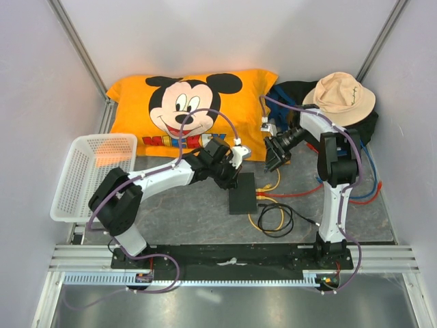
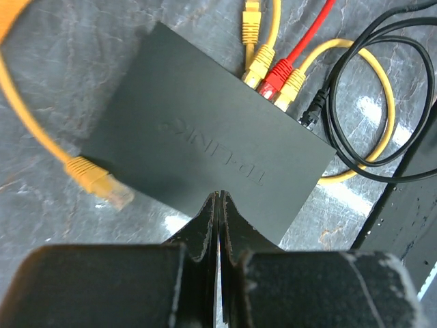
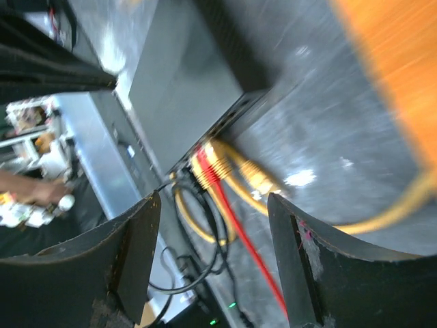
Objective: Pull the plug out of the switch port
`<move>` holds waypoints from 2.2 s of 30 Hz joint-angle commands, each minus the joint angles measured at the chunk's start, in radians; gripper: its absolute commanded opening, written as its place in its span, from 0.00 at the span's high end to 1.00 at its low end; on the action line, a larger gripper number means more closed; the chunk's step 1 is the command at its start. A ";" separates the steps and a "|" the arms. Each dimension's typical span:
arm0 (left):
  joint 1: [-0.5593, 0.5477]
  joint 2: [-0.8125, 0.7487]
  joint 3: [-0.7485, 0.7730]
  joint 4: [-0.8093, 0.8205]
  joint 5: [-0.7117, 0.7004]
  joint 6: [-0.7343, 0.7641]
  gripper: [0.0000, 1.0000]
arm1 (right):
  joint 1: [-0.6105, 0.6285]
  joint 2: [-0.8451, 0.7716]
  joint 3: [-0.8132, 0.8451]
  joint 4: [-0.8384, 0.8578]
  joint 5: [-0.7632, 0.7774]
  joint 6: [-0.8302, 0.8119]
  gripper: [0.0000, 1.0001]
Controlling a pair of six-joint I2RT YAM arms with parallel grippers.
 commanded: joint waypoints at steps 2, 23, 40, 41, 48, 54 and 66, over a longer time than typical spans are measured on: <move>-0.025 0.032 -0.023 0.069 0.038 -0.043 0.98 | 0.027 -0.070 -0.142 0.020 0.009 -0.027 0.29; -0.036 0.110 -0.108 0.026 -0.105 0.137 0.98 | 0.036 0.047 -0.154 0.094 -0.160 -0.036 0.35; -0.038 0.105 -0.134 0.065 -0.078 0.107 0.98 | 0.108 0.129 -0.353 0.133 -0.177 -0.034 0.46; -0.038 0.105 -0.134 0.066 -0.078 0.107 0.98 | 0.108 0.137 -0.355 0.133 -0.181 -0.034 0.46; -0.038 0.104 -0.138 0.069 -0.071 0.109 0.98 | 0.099 0.136 -0.317 0.143 -0.181 -0.004 0.46; -0.041 0.098 -0.141 0.071 -0.071 0.112 0.98 | 0.053 0.133 -0.303 0.201 -0.154 0.065 0.47; -0.048 0.108 -0.135 0.065 -0.071 0.117 0.98 | 0.025 0.134 -0.349 0.198 -0.106 0.050 0.51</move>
